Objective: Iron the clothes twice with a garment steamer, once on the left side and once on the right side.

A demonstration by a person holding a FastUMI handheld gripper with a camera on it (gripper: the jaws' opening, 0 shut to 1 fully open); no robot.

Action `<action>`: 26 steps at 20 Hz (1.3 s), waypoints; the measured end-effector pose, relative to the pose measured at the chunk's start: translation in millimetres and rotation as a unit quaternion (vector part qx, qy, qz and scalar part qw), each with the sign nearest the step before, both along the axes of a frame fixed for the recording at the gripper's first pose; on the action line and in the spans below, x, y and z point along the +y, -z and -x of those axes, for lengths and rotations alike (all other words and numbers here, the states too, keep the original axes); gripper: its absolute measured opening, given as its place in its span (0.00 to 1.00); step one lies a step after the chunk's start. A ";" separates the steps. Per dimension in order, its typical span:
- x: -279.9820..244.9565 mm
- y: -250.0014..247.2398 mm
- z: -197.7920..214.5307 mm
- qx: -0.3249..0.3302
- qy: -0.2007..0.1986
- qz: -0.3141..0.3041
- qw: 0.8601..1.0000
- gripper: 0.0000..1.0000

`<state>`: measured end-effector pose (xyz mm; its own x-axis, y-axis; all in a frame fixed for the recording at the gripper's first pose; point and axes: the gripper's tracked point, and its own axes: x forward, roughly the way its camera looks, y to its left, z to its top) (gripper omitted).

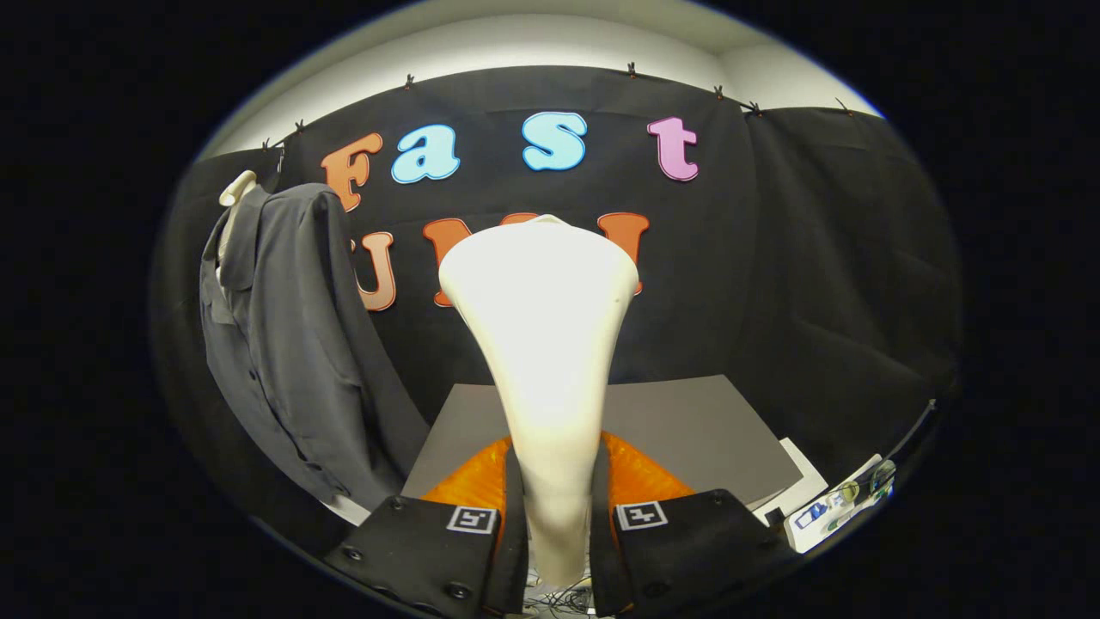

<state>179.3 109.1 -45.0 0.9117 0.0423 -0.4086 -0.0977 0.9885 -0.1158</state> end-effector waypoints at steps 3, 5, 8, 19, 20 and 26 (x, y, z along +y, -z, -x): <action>-3.8 15.2 -34.2 0.031 0.001 -0.001 1.000 0.37; -1.9 16.4 -37.7 0.013 -0.002 -0.011 1.000 0.37; 9.2 2.4 -9.2 -0.034 -0.014 -0.026 0.999 0.37; 23.5 -37.3 45.3 -0.128 0.028 -0.028 0.991 0.37; 26.6 -37.8 46.3 -0.130 0.031 -0.026 0.991 0.36; 50.7 -49.6 48.0 -0.150 0.028 -0.023 0.988 0.36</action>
